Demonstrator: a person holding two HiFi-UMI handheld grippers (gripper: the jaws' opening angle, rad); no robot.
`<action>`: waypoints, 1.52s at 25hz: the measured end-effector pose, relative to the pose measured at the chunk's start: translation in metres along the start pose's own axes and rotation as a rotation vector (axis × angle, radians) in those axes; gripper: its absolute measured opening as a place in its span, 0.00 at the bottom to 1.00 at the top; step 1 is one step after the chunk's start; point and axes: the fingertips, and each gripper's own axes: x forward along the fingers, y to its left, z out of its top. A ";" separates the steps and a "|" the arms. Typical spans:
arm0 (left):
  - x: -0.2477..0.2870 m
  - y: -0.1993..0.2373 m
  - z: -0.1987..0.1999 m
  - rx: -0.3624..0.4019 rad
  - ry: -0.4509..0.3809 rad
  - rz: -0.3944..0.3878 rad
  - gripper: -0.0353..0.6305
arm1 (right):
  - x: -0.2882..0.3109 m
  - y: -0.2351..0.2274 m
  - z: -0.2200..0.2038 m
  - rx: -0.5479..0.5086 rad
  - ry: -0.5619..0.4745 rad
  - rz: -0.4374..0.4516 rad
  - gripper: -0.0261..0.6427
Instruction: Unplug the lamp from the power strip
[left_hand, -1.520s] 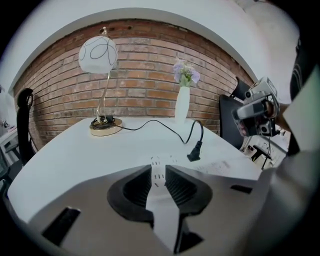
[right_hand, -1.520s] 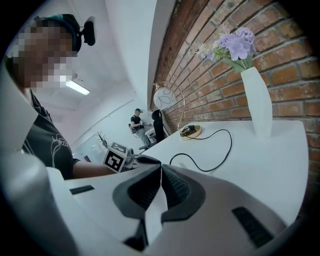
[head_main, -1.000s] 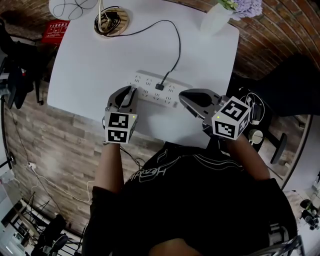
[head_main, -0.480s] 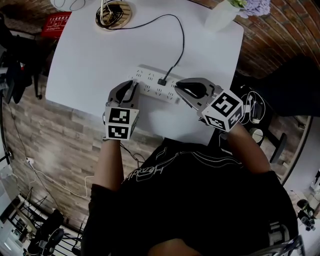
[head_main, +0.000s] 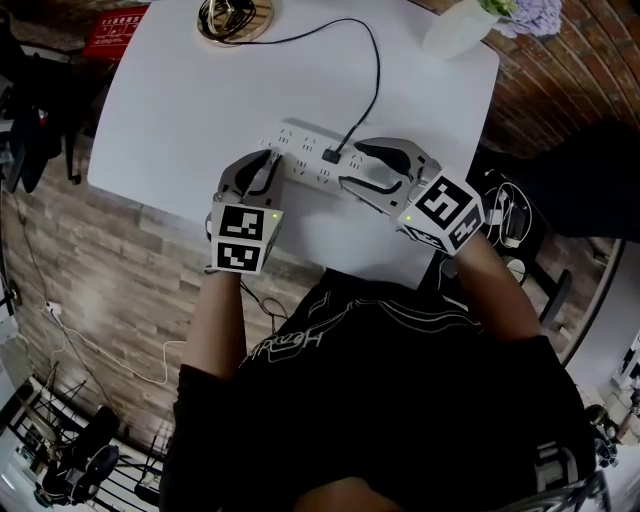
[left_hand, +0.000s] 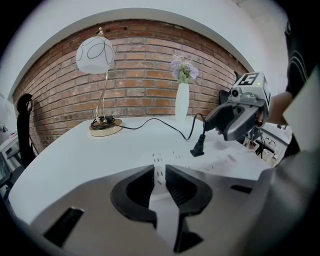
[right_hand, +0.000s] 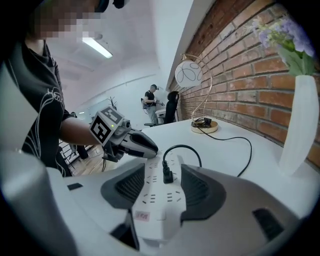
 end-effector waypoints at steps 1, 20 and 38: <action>0.000 0.000 0.000 -0.002 0.000 -0.001 0.15 | 0.003 -0.001 -0.001 -0.017 0.013 -0.006 0.33; 0.001 0.001 0.000 -0.012 0.008 -0.013 0.15 | 0.042 -0.005 -0.005 -0.172 0.146 -0.035 0.26; 0.001 0.001 -0.001 -0.014 0.009 -0.009 0.15 | 0.047 -0.004 -0.008 -0.189 0.164 -0.076 0.09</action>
